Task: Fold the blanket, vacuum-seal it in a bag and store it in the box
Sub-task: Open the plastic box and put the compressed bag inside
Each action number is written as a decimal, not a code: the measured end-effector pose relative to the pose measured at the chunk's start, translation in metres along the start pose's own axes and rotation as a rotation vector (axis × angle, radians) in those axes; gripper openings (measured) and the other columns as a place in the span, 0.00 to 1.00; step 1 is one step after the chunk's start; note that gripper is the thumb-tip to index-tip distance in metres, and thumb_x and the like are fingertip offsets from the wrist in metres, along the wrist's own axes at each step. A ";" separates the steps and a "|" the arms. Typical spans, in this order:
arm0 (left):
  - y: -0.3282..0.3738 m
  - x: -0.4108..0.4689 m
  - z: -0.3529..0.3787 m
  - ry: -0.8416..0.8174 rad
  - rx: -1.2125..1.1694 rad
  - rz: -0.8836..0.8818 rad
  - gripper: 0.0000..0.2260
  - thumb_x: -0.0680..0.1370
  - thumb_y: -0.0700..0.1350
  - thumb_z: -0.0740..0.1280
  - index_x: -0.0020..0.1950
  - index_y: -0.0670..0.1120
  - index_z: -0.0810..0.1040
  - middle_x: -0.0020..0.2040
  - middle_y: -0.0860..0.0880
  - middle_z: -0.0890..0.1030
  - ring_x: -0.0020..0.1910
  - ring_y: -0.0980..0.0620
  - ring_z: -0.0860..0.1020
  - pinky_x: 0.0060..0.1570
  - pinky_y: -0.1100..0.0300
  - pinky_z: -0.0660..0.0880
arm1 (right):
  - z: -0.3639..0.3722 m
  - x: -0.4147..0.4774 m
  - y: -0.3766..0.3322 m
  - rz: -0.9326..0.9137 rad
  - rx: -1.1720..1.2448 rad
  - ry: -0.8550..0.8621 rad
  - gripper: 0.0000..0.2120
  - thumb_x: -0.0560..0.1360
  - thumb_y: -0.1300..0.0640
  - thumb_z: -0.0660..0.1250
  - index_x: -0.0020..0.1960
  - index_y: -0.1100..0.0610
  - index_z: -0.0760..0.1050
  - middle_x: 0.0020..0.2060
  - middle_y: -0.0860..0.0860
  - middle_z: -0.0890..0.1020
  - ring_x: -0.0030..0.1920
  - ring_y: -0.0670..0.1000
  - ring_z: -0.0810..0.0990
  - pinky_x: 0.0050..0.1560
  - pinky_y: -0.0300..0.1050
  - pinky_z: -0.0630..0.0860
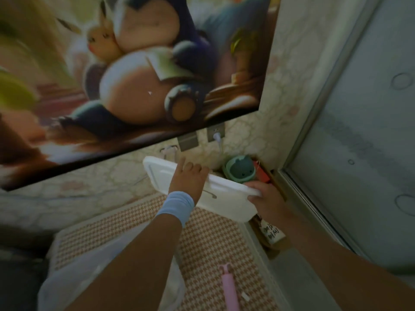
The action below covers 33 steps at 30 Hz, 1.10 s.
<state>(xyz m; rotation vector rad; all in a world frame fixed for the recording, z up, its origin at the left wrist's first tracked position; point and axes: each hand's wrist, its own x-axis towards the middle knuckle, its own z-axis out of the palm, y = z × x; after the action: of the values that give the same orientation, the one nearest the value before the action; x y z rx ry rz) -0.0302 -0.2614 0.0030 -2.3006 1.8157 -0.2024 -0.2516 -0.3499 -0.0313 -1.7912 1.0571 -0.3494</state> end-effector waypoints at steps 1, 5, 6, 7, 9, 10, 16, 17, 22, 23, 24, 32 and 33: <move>-0.008 -0.006 -0.014 -0.014 -0.013 -0.009 0.19 0.76 0.49 0.62 0.67 0.48 0.67 0.62 0.46 0.73 0.63 0.43 0.70 0.71 0.48 0.56 | 0.001 -0.002 -0.010 -0.026 0.021 0.032 0.23 0.69 0.42 0.70 0.60 0.53 0.80 0.53 0.48 0.82 0.54 0.51 0.81 0.49 0.46 0.78; -0.058 -0.045 -0.047 0.133 -0.021 -0.058 0.17 0.77 0.43 0.60 0.66 0.49 0.69 0.60 0.46 0.75 0.59 0.43 0.73 0.63 0.50 0.64 | 0.013 -0.014 -0.054 -0.018 0.163 0.208 0.22 0.72 0.53 0.76 0.63 0.48 0.73 0.53 0.41 0.78 0.51 0.43 0.78 0.49 0.42 0.77; -0.073 -0.058 -0.052 0.188 -0.027 -0.094 0.17 0.77 0.42 0.61 0.66 0.49 0.71 0.59 0.46 0.76 0.58 0.43 0.74 0.61 0.49 0.66 | 0.020 -0.018 -0.064 0.005 0.168 0.197 0.23 0.72 0.53 0.76 0.64 0.48 0.71 0.54 0.42 0.78 0.51 0.43 0.78 0.50 0.44 0.77; -0.085 -0.066 -0.058 0.237 -0.032 -0.124 0.17 0.77 0.42 0.62 0.66 0.49 0.71 0.57 0.46 0.77 0.56 0.43 0.74 0.58 0.49 0.67 | 0.026 -0.018 -0.068 0.021 0.165 0.174 0.24 0.74 0.52 0.75 0.66 0.49 0.70 0.55 0.43 0.78 0.53 0.46 0.78 0.53 0.47 0.77; -0.115 -0.091 -0.067 0.265 -0.018 -0.174 0.18 0.78 0.43 0.63 0.67 0.49 0.70 0.55 0.47 0.77 0.53 0.43 0.74 0.56 0.49 0.68 | 0.052 -0.022 -0.090 0.022 0.132 0.120 0.22 0.78 0.50 0.69 0.68 0.52 0.68 0.57 0.47 0.78 0.56 0.51 0.78 0.56 0.53 0.77; -0.128 -0.102 -0.069 0.265 -0.012 -0.189 0.19 0.78 0.44 0.63 0.69 0.49 0.69 0.56 0.47 0.76 0.54 0.43 0.74 0.57 0.49 0.68 | 0.065 -0.023 -0.100 0.013 0.115 0.111 0.19 0.79 0.50 0.67 0.67 0.52 0.68 0.57 0.49 0.78 0.56 0.53 0.78 0.56 0.54 0.77; -0.183 -0.175 -0.046 0.129 -0.200 -0.441 0.25 0.81 0.48 0.60 0.76 0.51 0.57 0.71 0.46 0.66 0.68 0.43 0.66 0.69 0.50 0.62 | 0.151 -0.031 -0.135 0.015 0.117 0.001 0.16 0.82 0.51 0.60 0.67 0.55 0.67 0.59 0.52 0.76 0.56 0.53 0.74 0.53 0.46 0.67; -0.186 -0.189 -0.035 0.085 -0.189 -0.464 0.26 0.80 0.49 0.60 0.77 0.52 0.55 0.73 0.47 0.64 0.70 0.44 0.64 0.70 0.50 0.59 | 0.165 -0.034 -0.133 0.026 0.106 -0.024 0.18 0.82 0.51 0.60 0.69 0.56 0.67 0.61 0.53 0.76 0.56 0.53 0.74 0.53 0.46 0.67; -0.174 -0.260 0.046 -0.287 -0.217 -0.465 0.31 0.80 0.59 0.56 0.79 0.55 0.44 0.79 0.49 0.46 0.77 0.45 0.48 0.75 0.46 0.47 | 0.234 -0.047 -0.095 0.188 -0.048 -0.182 0.27 0.83 0.50 0.58 0.79 0.58 0.59 0.76 0.56 0.66 0.74 0.58 0.66 0.71 0.49 0.62; -0.169 -0.271 0.061 -0.358 -0.256 -0.476 0.33 0.80 0.60 0.56 0.78 0.55 0.41 0.79 0.49 0.43 0.77 0.44 0.45 0.75 0.45 0.46 | 0.245 -0.049 -0.085 0.217 -0.066 -0.207 0.27 0.83 0.49 0.58 0.79 0.57 0.58 0.77 0.56 0.64 0.75 0.58 0.64 0.73 0.50 0.61; -0.164 -0.282 0.078 -0.416 -0.296 -0.491 0.34 0.79 0.61 0.56 0.78 0.56 0.40 0.79 0.49 0.41 0.77 0.44 0.43 0.75 0.44 0.45 | 0.258 -0.051 -0.075 0.233 -0.087 -0.231 0.28 0.83 0.49 0.58 0.79 0.56 0.58 0.77 0.56 0.64 0.75 0.58 0.64 0.73 0.51 0.61; -0.122 -0.317 0.172 -0.680 -0.537 -0.506 0.33 0.78 0.66 0.54 0.77 0.63 0.40 0.77 0.54 0.33 0.77 0.46 0.37 0.73 0.39 0.48 | 0.313 -0.055 -0.024 0.072 -0.406 -0.133 0.31 0.81 0.60 0.60 0.80 0.56 0.52 0.77 0.58 0.59 0.77 0.58 0.58 0.76 0.49 0.54; -0.119 -0.317 0.179 -0.696 -0.530 -0.489 0.33 0.78 0.66 0.54 0.76 0.63 0.40 0.77 0.54 0.33 0.77 0.45 0.36 0.73 0.39 0.48 | 0.315 -0.056 -0.018 -0.028 -0.537 -0.165 0.34 0.80 0.59 0.62 0.81 0.55 0.49 0.79 0.58 0.55 0.78 0.59 0.54 0.78 0.51 0.52</move>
<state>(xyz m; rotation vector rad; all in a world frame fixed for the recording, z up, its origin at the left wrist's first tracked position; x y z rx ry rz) 0.0489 0.0868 -0.1363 -2.6196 1.0176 0.9937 -0.0718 -0.1131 -0.1521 -2.2646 1.0723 0.0801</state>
